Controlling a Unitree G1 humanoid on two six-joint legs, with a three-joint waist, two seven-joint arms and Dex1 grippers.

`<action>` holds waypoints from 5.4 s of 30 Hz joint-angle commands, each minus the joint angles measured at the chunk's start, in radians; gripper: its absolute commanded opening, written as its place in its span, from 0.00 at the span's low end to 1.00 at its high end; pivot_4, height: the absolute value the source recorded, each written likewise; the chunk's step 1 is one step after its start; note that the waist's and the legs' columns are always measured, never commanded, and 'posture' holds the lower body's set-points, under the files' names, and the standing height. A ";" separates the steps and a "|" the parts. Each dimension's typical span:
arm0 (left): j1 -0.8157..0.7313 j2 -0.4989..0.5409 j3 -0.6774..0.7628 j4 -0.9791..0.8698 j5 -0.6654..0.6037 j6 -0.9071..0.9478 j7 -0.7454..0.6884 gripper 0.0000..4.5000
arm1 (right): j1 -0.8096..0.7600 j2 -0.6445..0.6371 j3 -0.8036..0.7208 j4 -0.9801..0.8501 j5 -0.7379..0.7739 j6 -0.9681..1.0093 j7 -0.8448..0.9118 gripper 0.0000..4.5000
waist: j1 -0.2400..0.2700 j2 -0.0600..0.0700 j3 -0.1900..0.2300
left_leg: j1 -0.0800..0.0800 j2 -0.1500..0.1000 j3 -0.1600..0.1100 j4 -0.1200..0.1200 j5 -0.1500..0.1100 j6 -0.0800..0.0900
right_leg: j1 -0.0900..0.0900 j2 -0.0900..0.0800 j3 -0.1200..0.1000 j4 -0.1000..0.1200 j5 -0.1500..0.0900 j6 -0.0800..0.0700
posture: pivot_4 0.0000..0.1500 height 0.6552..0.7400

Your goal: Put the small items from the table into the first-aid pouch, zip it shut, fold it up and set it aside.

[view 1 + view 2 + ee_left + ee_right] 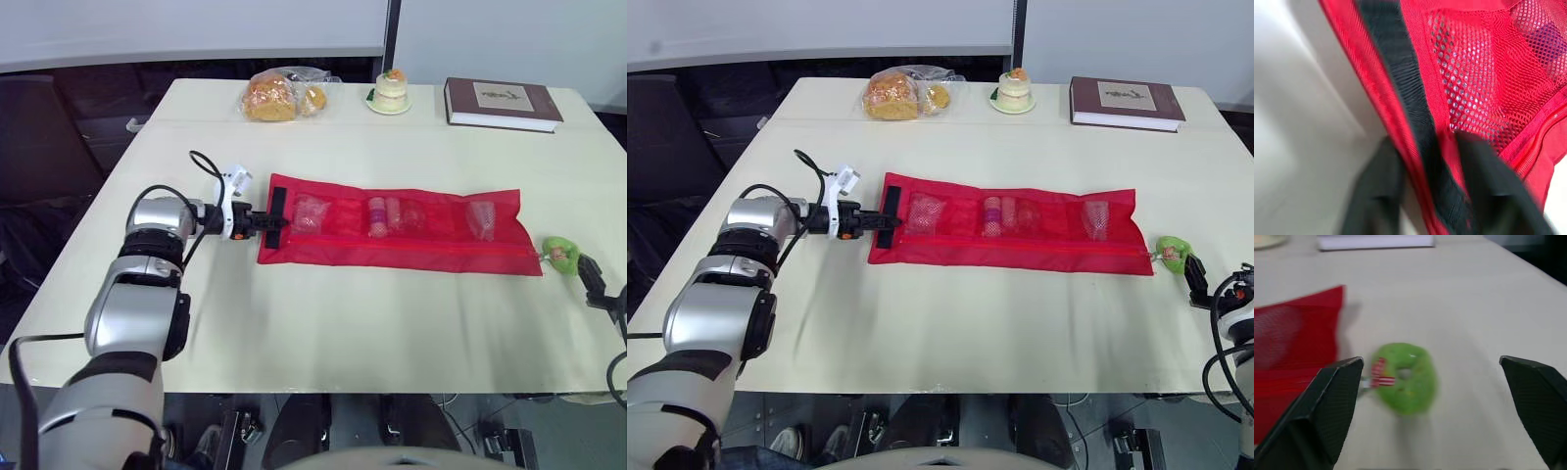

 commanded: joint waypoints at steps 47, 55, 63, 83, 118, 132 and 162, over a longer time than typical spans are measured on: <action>0.258 0.091 0.053 -1.159 -0.388 0.034 -0.213 1.00 | -0.264 0.330 0.121 0.097 0.569 0.150 -0.413 0.69 | -0.003 -0.001 0.001 | 0.000 0.001 0.002 0.002 0.000 0.001 | 0.000 0.002 0.003 0.001 0.001 -0.002 | 1.00 0.87; 0.256 0.084 0.042 -1.149 -0.384 0.014 -0.201 1.00 | -0.219 0.265 0.051 0.084 0.554 0.087 -0.413 0.01 | 0.006 -0.001 0.001 | 0.000 0.001 0.002 0.002 0.000 0.001 | 0.000 0.001 0.003 0.001 0.001 -0.002 | 1.00 0.87; 0.269 0.083 0.048 -1.171 -0.397 0.012 -0.189 1.00 | -0.063 0.014 -0.036 0.063 0.442 0.053 -0.255 0.01 | 0.023 0.001 0.002 | -0.001 -0.002 0.003 0.002 -0.002 0.003 | 0.000 0.000 0.005 -0.001 0.000 0.000 | 1.00 0.87; 0.267 0.092 0.035 -1.188 -0.401 0.008 -0.172 1.00 | -0.359 -0.576 0.958 -0.160 -0.560 -0.053 0.257 0.01 | 0.007 0.001 0.005 | 0.000 0.002 0.009 0.005 -0.002 0.003 | -0.001 0.012 0.022 -0.001 -0.004 -0.001 | 1.00 0.87; 0.505 -0.353 0.452 -0.949 -0.596 0.741 0.763 1.00 | -0.179 -0.487 0.158 -0.382 0.215 0.105 0.584 0.98 | 0.029 -0.009 0.006 | 0.002 0.001 0.007 0.009 -0.002 0.004 | 0.002 0.009 0.021 0.006 0.000 0.001 | 1.00 0.87; 0.369 -0.597 0.573 -0.831 -0.641 0.993 0.960 1.00 | -0.181 -0.491 0.144 -0.402 0.215 0.103 0.546 0.98 | 0.035 -0.010 0.006 | 0.003 -0.002 0.005 0.009 -0.002 0.004 | 0.003 0.007 0.020 0.007 0.000 0.001 | 1.00 0.87; 0.265 0.141 0.016 -0.563 -0.493 0.615 0.005 0.00 | -0.391 -0.436 0.424 -0.082 0.129 0.017 0.645 0.71 | 0.013 -0.012 0.007 | 0.001 -0.001 0.006 0.006 -0.001 0.002 | -0.001 0.007 0.020 0.007 -0.003 -0.004 | 1.00 0.87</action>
